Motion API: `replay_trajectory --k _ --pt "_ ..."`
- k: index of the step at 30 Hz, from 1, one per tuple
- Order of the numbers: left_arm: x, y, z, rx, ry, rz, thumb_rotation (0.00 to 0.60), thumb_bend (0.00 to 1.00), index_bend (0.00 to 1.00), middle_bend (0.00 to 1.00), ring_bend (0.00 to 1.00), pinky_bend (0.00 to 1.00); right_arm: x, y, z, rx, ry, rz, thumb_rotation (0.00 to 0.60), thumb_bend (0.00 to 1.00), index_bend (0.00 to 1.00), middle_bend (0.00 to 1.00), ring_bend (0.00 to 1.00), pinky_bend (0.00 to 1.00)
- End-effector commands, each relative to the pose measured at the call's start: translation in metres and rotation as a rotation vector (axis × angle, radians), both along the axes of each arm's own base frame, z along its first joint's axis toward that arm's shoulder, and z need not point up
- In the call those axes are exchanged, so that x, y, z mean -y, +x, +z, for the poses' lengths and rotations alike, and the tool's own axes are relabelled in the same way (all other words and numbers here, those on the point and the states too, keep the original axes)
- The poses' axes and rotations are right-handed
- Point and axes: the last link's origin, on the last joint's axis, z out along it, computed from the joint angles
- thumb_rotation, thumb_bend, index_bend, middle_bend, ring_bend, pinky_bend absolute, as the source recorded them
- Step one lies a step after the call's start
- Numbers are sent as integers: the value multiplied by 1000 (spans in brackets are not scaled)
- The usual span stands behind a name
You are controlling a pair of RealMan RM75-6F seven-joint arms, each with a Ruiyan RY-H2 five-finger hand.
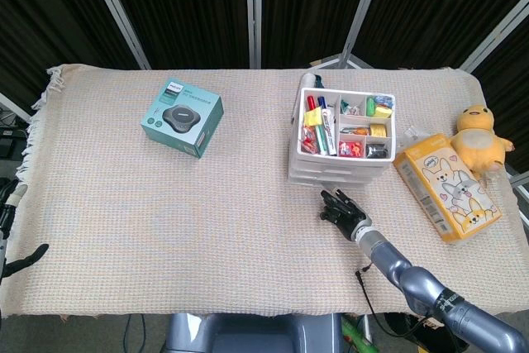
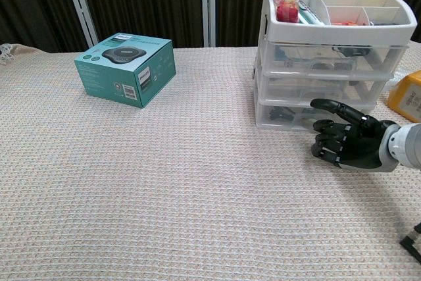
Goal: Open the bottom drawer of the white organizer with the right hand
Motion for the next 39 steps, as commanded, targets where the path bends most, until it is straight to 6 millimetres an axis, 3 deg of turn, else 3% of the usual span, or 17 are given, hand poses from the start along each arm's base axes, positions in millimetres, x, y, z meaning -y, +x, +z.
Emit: replay_trajectory --k 1,23,39 --pt "-1 0 -1 -4 -1 3 600 163 0 0 0 0 0 2 -2 26 -17 -10 600 188 212 808 861 700" --pt "-1 0 -3 -23 4 8 600 163 0 0 0 0 -5 2 -8 76 33 3 600 197 298 808 861 701" --pt "-2 0 -3 -18 0 11 600 163 0 0 0 0 0 -2 -9 64 11 -37 600 198 222 808 861 700"
